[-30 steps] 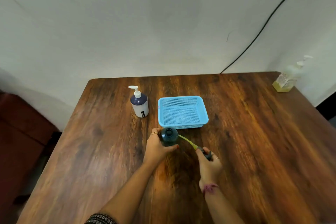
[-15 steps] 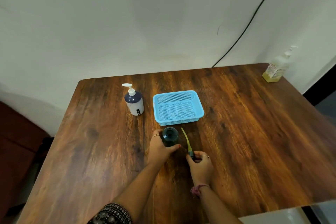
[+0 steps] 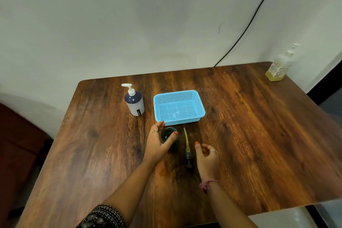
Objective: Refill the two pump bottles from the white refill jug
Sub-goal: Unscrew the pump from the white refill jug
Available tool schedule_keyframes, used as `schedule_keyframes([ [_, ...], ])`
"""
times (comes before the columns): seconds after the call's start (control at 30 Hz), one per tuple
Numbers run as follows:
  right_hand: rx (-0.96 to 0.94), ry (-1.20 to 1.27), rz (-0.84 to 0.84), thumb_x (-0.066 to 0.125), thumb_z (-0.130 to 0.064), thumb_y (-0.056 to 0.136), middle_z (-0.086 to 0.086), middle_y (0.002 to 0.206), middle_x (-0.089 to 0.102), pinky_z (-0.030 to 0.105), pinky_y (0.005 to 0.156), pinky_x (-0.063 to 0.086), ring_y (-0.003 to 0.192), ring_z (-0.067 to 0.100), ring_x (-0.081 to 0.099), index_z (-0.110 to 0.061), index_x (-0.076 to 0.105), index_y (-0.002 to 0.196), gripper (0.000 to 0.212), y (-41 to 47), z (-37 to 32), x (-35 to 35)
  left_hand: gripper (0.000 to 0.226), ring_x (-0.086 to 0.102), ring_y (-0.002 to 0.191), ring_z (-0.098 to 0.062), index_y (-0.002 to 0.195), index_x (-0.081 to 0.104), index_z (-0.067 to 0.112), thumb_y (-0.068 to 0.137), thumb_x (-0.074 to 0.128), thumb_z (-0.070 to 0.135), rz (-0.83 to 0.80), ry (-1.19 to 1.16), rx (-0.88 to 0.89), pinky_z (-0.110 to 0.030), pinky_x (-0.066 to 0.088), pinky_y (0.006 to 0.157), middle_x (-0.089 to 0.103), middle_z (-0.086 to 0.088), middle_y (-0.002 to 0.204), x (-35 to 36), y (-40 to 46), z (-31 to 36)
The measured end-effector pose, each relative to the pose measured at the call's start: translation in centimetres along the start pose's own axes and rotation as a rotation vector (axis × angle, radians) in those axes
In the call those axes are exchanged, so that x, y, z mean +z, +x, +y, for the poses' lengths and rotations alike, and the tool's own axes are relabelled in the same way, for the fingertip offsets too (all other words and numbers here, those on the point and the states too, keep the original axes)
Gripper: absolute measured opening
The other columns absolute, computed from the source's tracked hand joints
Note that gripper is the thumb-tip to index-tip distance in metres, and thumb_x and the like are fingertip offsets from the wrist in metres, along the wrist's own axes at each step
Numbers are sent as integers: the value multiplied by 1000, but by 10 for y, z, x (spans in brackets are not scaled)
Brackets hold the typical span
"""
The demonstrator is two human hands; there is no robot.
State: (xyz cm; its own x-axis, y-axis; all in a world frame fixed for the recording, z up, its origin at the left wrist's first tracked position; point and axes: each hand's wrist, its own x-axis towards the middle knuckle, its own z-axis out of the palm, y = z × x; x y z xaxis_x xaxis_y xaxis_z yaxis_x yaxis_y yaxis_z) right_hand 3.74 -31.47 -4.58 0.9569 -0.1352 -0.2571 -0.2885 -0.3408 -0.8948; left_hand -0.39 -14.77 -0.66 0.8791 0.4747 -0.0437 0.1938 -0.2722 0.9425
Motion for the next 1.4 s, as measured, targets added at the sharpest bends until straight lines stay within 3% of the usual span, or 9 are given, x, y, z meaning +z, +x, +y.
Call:
schedule_keyframes([
  [0.33,-112,82,177,63,-23,88,8,106,61,27,80,42,97,20,58,-9,66,100,19,93,-49,-39,54,56,112,-6,125,50,18,80,59,47,137,37,168,-25,49,93,59,5,123,32,40,62],
  [0.5,-148,156,171,60,-18,89,8,110,60,25,76,43,94,20,59,-9,65,104,18,162,-85,-90,44,56,109,-4,121,52,26,82,63,42,157,50,232,-19,46,90,60,10,116,90,68,110],
  [0.6,-190,199,188,60,-16,88,9,108,61,23,73,43,94,21,60,-10,64,101,15,215,-107,-128,46,56,109,-2,122,53,22,81,64,41,171,34,273,-11,43,89,60,10,115,135,91,142],
  [0.8,-243,232,258,61,-14,87,4,98,62,24,73,46,85,16,59,-11,66,99,14,308,-145,-196,48,57,109,-3,124,54,17,83,67,37,134,-26,323,-9,44,87,61,6,116,224,143,188],
  [0.93,-260,235,289,64,-13,85,4,93,62,14,64,48,80,16,58,-11,64,96,11,368,-159,-238,53,54,109,-4,128,51,13,82,67,35,63,16,342,-15,44,91,57,5,119,285,178,213],
  [1.07,-250,211,287,68,-14,82,6,100,64,29,76,54,82,16,59,-13,62,101,20,429,-168,-267,57,52,111,-8,132,47,12,83,69,30,6,101,319,-21,42,95,54,1,124,345,217,229],
  [1.17,-254,133,241,72,-21,81,7,108,64,24,74,48,83,14,57,-9,62,110,33,470,-174,-278,65,49,115,-8,137,42,11,82,70,32,-57,166,262,-18,39,96,50,-1,129,389,244,234],
  [1.3,-281,26,162,75,-26,79,8,112,65,26,81,48,98,21,62,-9,61,115,42,514,-177,-281,79,45,128,-18,142,34,11,78,75,33,-128,221,192,-35,42,107,45,-7,139,443,280,234],
  [1.4,-296,-47,106,76,-24,78,7,116,63,22,79,43,101,20,60,-8,60,120,48,540,-177,-277,90,41,133,-21,145,29,9,74,79,34,-153,254,140,-34,39,109,40,-9,146,475,306,236],
])
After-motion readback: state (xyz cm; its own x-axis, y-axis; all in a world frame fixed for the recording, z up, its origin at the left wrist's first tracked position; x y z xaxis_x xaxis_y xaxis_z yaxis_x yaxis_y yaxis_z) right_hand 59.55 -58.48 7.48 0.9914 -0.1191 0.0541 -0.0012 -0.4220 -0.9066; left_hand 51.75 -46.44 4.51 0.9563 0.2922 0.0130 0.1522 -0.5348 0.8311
